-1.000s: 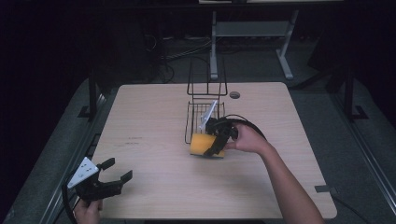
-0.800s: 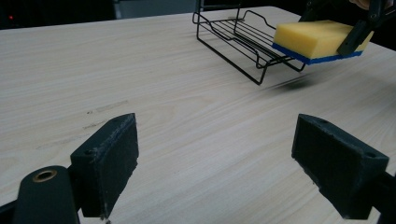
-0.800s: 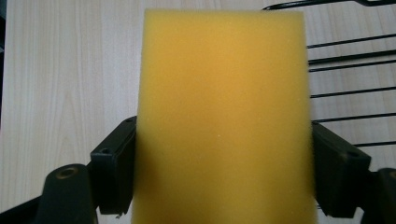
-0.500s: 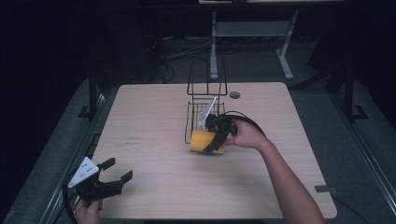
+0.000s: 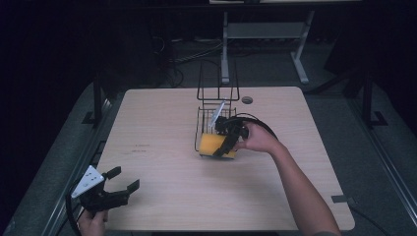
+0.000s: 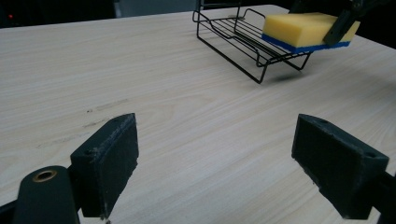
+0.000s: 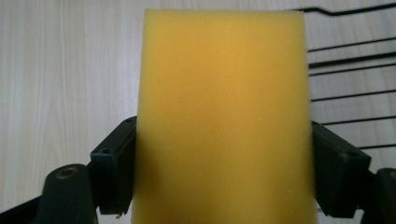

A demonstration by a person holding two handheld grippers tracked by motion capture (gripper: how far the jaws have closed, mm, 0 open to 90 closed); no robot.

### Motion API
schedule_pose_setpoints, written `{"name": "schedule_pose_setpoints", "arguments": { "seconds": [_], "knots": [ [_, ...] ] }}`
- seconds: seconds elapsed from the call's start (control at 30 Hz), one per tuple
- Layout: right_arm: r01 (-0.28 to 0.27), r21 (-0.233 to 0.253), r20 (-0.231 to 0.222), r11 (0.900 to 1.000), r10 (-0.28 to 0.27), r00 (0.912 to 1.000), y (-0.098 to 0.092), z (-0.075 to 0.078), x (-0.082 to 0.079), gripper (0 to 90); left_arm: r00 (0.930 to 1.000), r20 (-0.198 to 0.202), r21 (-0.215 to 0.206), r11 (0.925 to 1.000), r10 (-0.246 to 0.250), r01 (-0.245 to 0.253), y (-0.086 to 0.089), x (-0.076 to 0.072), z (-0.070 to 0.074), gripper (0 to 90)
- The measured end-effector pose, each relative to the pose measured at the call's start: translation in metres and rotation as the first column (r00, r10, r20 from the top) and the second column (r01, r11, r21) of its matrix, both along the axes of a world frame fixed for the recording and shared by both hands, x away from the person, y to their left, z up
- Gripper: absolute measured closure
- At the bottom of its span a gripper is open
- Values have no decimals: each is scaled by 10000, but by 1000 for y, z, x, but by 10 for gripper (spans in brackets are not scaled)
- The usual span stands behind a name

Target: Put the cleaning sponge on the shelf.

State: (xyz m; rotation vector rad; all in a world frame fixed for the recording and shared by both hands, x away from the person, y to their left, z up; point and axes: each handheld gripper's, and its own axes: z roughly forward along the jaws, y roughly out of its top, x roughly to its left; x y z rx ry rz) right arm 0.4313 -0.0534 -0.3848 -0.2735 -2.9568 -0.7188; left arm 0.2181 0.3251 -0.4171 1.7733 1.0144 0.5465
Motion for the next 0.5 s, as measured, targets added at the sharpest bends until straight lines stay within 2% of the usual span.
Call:
{"name": "schedule_pose_setpoints", "arguments": {
  "seconds": [0.03, 0.13, 0.23, 0.37, 0.5],
  "knots": [
    [61, 56, -119, 10000, -60, 9999, 0, 1, 1, 218, 10000, -5, -6, 10000, -4, 4, 0, 0, 0, 140],
    [69, -180, 29, 9998, -68, 10000, 2, 0, 6, 218, 10000, 3, -19, 10000, 2, -2, 1, 0, 0, 140],
    [89, -227, -31, 9997, -89, 10000, 4, 0, 11, 218, 10000, -17, 1, 10000, 0, 0, 1, 0, -1, 140],
    [191, -206, -287, 9996, -197, 9994, 5, -3, 19, 218, 10000, 14, -57, 10000, 33, -32, 2, -1, 0, 140],
    [247, -493, -262, 9985, -261, 9993, 6, -7, 23, 218, 10000, 6, -64, 10000, 8, -8, 2, -1, 0, 140]
  ]
}}
